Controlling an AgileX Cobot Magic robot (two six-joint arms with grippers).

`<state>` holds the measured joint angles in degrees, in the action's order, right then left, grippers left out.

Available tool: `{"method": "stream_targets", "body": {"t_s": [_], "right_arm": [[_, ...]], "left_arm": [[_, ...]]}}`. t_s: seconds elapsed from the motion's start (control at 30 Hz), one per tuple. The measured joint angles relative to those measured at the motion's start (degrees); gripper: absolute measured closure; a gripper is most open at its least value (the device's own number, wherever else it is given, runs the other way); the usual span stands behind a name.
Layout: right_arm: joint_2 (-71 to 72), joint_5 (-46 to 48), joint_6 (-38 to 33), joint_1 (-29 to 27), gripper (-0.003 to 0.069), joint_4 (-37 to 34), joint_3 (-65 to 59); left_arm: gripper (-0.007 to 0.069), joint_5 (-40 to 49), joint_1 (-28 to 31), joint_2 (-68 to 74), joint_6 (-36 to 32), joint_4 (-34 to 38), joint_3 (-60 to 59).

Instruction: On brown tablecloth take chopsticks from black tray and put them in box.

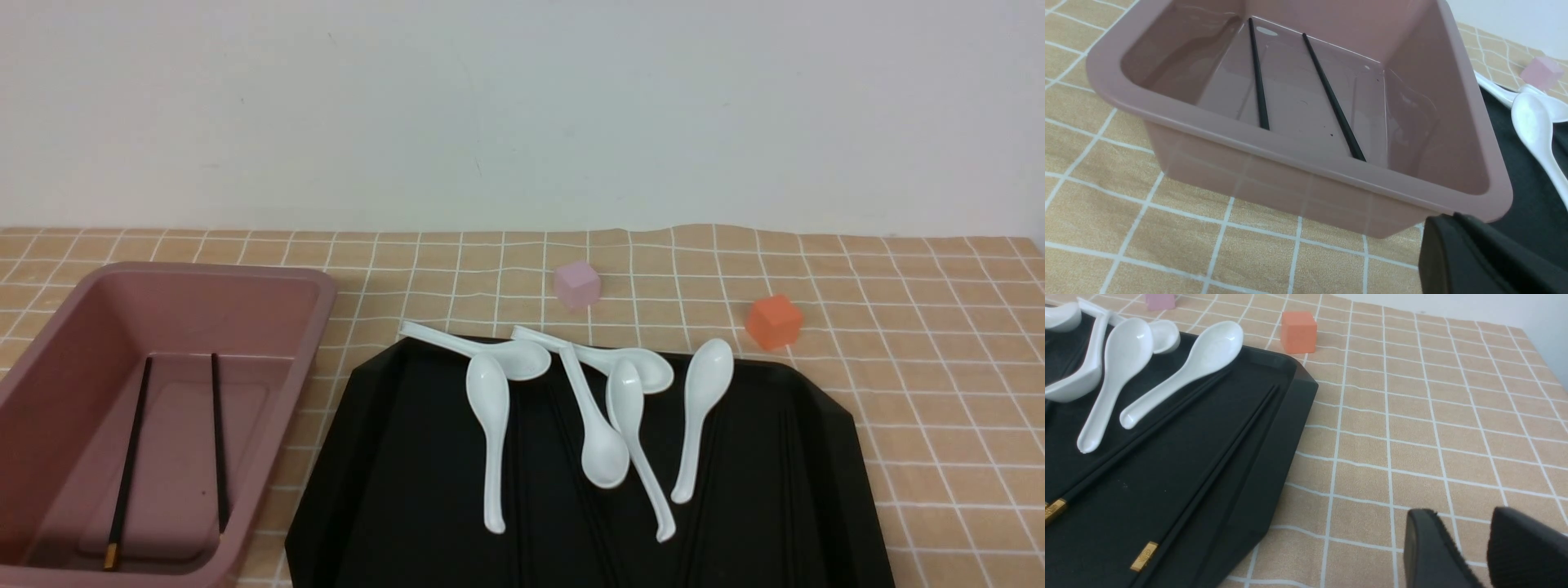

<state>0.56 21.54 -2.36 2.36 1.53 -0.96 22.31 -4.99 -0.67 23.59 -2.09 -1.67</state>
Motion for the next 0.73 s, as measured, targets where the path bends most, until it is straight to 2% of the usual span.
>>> {"method": "stream_targets", "body": {"t_s": [0.73], "right_arm": [[0.00, 0.00, 0.00, 0.00, 0.0419, 0.00, 0.00]], "left_arm": [[0.0576, 0.00, 0.00, 0.00, 0.00, -0.16, 0.00]]}}
